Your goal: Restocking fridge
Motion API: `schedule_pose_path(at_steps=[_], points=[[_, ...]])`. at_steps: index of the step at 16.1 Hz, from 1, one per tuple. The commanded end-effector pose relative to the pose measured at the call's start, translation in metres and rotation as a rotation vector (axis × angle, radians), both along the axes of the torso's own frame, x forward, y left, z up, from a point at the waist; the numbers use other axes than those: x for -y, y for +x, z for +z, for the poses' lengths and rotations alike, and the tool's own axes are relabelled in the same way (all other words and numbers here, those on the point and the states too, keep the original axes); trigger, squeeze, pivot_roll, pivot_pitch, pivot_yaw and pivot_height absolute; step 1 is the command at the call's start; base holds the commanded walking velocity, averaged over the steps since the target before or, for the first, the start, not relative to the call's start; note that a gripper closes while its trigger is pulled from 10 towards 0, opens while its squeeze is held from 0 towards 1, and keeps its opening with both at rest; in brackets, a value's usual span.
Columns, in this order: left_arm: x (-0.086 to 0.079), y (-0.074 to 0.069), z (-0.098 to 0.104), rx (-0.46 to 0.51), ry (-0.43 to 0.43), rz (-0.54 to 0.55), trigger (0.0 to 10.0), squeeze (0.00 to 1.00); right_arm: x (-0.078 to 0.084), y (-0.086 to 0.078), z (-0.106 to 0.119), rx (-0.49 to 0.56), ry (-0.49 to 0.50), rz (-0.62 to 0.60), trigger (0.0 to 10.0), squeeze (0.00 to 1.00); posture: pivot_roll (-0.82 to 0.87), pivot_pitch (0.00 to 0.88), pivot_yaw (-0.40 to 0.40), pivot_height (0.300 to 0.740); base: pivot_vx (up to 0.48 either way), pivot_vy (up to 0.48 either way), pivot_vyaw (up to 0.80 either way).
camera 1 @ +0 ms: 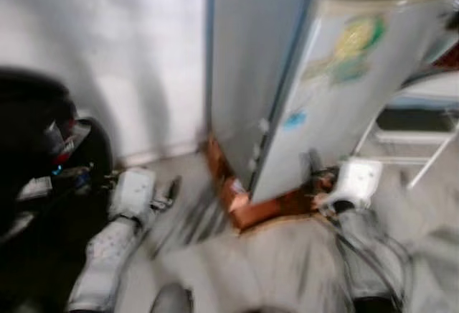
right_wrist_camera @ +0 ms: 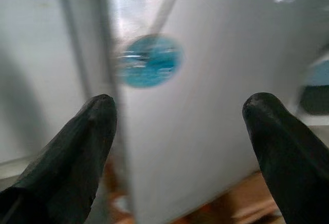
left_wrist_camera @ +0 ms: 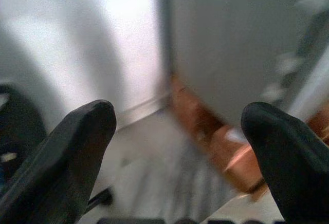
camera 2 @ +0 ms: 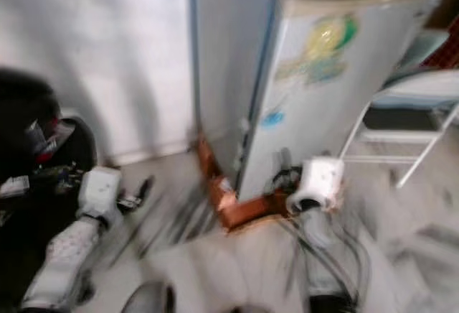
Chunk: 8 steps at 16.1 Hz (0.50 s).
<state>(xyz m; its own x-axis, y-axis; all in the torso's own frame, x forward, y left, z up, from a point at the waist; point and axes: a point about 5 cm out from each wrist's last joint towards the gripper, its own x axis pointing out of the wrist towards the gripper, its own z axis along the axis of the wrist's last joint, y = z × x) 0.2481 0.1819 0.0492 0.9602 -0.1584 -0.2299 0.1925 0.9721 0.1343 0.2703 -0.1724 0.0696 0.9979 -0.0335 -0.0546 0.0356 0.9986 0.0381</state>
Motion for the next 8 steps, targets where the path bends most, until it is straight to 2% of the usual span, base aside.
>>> schedule_pose_path(at_steps=[1,5,7,8], points=[[0.006,0.0011,0.0044,0.02,-0.005,-0.015,10.0,0.0,0.0131,-0.0029,-0.0014,-0.012,-0.023,-0.031,10.0,0.0,0.09,0.09,-0.044,0.74,0.24,0.416,-0.64],[0.0038,0.0006,0.0052,0.026,-0.007,0.005,10.0,0.0,0.0136,-0.003,-0.0013,-0.015,-0.023,-0.03,10.0,0.0,0.09,0.092,-0.045,0.74,0.0,0.0,-0.8],[0.001,0.004,0.0074,0.044,0.026,0.031,10.0,0.0,0.014,-0.0009,0.0008,-0.007,-0.03,-0.027,10.0,0.0,0.09,0.092,-0.036,0.74,0.0,0.0,-0.8],[-0.001,0.0056,0.0082,0.04,0.014,0.05,10.0,0.0,0.0166,0.0012,0.0031,0.001,-0.031,-0.036,10.0,0.0,0.09,0.092,-0.036,0.74,0.0,0.0,-0.8]])
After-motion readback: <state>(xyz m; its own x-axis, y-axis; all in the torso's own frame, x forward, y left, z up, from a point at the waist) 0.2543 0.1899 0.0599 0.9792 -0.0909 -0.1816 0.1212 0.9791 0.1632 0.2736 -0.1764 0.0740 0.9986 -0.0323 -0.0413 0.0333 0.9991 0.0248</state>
